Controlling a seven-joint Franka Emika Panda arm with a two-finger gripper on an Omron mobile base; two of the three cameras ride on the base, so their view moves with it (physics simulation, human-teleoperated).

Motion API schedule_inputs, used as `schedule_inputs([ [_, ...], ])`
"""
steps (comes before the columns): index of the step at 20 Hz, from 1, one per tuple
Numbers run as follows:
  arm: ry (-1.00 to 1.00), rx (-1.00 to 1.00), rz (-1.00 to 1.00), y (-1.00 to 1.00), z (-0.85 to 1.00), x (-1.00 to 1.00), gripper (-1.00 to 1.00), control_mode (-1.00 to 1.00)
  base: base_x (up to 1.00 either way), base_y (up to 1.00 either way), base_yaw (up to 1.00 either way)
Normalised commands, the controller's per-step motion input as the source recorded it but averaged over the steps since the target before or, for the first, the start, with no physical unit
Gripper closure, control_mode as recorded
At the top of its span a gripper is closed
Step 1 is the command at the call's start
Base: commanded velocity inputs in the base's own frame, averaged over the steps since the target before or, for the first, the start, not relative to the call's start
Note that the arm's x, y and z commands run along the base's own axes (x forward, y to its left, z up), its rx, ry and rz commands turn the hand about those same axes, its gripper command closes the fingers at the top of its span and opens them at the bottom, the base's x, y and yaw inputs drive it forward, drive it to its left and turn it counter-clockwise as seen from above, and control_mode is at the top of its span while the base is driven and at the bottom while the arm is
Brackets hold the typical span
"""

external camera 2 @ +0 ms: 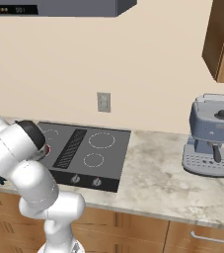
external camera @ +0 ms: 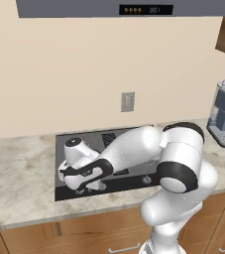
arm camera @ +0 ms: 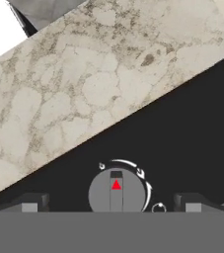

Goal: Lower the heat of the kettle.

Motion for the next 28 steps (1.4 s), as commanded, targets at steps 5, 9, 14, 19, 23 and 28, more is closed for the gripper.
schedule_inputs([
  [5,0.00,0.00,0.00,0.04,-0.15,0.00,-1.00,-1.00,0.00,0.00,0.00],
  [9,0.00,0.00,0.00,0.03,-0.15,0.00,-1.00,-1.00,0.00,0.00,0.00],
  [14,0.00,0.00,0.00,0.05,-0.21,0.00,-1.00,-1.00,0.00,0.00,0.00],
  [19,-0.01,0.00,0.00,0.08,-0.27,0.00,1.00,-1.00,0.00,0.00,0.00],
  [23,-0.07,0.00,0.00,0.03,-0.23,-0.08,1.00,-1.00,0.00,0.00,0.00],
  [28,-0.11,0.01,0.00,-0.01,-0.17,-0.27,1.00,-1.00,0.00,0.00,0.00],
])
